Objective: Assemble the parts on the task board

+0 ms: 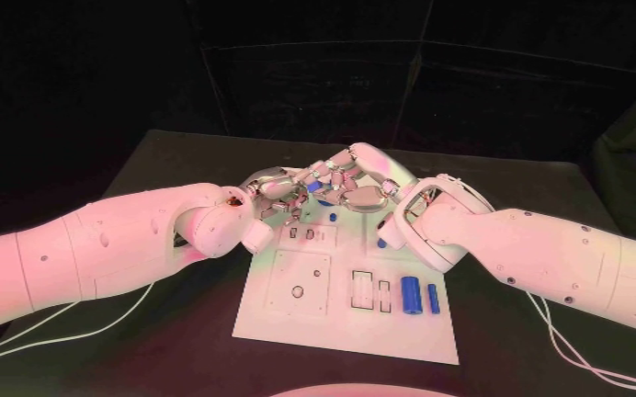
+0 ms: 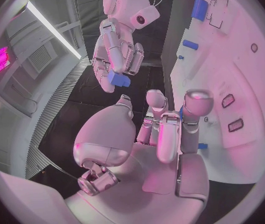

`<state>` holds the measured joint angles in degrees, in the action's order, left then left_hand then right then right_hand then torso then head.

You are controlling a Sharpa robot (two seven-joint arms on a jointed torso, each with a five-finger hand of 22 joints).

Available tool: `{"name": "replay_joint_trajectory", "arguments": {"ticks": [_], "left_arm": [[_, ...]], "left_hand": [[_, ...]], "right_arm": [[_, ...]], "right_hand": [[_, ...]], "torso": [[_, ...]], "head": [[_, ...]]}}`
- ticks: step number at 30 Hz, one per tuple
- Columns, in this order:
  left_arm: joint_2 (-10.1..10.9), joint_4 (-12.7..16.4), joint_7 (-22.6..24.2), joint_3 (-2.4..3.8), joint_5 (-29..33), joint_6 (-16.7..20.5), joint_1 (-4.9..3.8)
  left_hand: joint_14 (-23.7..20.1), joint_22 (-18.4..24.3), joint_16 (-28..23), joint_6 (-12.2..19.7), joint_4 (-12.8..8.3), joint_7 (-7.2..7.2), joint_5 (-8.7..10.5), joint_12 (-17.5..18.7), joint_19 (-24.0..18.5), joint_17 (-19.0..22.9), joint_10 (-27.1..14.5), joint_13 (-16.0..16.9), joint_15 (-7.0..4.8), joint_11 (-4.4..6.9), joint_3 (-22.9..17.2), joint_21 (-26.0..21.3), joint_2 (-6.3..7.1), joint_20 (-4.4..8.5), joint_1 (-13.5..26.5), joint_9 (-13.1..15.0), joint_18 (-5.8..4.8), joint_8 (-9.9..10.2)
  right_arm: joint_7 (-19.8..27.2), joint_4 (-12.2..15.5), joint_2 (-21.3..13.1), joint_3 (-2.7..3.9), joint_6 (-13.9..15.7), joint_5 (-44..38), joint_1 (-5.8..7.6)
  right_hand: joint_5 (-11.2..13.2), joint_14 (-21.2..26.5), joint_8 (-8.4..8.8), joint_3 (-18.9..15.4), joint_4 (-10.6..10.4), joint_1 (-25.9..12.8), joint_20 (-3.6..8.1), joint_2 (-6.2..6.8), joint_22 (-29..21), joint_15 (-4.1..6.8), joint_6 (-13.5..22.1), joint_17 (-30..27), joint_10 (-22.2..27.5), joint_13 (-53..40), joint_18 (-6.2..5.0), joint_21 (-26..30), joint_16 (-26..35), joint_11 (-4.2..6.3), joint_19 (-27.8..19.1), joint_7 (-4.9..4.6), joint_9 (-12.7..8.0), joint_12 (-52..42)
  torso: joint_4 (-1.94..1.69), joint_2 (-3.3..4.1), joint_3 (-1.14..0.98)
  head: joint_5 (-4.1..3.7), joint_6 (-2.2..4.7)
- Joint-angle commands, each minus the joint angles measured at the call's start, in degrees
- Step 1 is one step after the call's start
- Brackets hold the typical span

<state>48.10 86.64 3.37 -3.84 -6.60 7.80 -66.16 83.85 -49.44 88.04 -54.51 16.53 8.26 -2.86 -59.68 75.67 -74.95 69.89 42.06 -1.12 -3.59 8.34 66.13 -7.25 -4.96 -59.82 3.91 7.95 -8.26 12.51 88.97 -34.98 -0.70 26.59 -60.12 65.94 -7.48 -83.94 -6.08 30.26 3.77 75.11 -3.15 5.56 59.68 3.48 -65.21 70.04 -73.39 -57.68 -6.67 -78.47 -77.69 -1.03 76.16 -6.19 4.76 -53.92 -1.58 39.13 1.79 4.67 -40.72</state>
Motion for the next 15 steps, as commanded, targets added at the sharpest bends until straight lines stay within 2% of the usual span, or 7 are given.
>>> {"name": "replay_joint_trajectory", "arguments": {"ticks": [1, 8, 15], "left_arm": [[-0.1, 0.1, -2.1, 0.04, -1.6, -3.7, -0.11], [0.0, 0.3, -1.2, 0.04, -1.1, -4.7, -0.11], [0.2, 0.4, -0.1, 0.04, 0.4, -4.4, -0.11]], "left_hand": [[5.3, -1.3, 0.4, -1.3, 0.1, -0.12, 0.12, -1.9, -0.2, -11.2, 0.8, 2.2, 0.22, 0.35, 0.8, 1.1, -0.56, -0.13, 0.5, 0.2, -0.92, -0.7], [5.5, -4.1, 0.9, -5.0, 0.1, -1.46, 0.15, -4.2, -0.4, -12.4, 1.4, 5.0, -0.62, 1.40, 2.9, 3.4, -2.06, 0.43, 1.3, 0.9, -1.17, -2.7], [5.7, -5.4, 1.1, -6.6, 0.1, -2.13, 0.15, -4.9, -0.4, -12.9, 1.8, 5.9, -1.12, 1.99, 4.1, 4.5, -3.10, 0.92, 1.7, 1.3, -1.33, -3.5]], "right_arm": [[1.1, -0.3, 0.1, 0.05, -0.5, -1.6, 0.10], [0.8, -0.9, 0.1, 0.05, -0.9, -2.9, 0.09], [0.3, -1.1, -0.3, 0.02, -1.8, -3.8, 0.09]], "right_hand": [[-0.3, -2.4, 0.08, -0.4, -0.1, -0.1, -0.09, -0.63, 0.0, -0.53, 0.4, 0.1, 0.0, -0.1, 1.01, 0.0, 0.1, -0.22, 0.1, -0.14, 0.0, -0.3], [-0.4, -2.4, 0.11, -0.5, 0.0, -0.1, -0.10, -0.61, 0.0, -0.54, 0.5, 0.0, 0.0, 0.0, 1.01, 0.0, 0.1, -0.23, 0.2, -0.16, 0.0, -0.2], [-0.4, -2.4, 0.11, -0.6, 0.0, -0.1, -0.11, -0.59, 0.1, -0.55, 0.5, 0.1, 0.0, 0.0, 1.01, 0.0, 0.0, -0.24, 0.2, -0.17, 0.0, -0.3]], "torso": [[-0.01, 0.03, -0.04], [0.01, 0.01, -0.07], [0.02, -0.02, -0.08]], "head": [[0.01, -0.10], [-0.06, -0.22], [-0.16, -0.34]]}}
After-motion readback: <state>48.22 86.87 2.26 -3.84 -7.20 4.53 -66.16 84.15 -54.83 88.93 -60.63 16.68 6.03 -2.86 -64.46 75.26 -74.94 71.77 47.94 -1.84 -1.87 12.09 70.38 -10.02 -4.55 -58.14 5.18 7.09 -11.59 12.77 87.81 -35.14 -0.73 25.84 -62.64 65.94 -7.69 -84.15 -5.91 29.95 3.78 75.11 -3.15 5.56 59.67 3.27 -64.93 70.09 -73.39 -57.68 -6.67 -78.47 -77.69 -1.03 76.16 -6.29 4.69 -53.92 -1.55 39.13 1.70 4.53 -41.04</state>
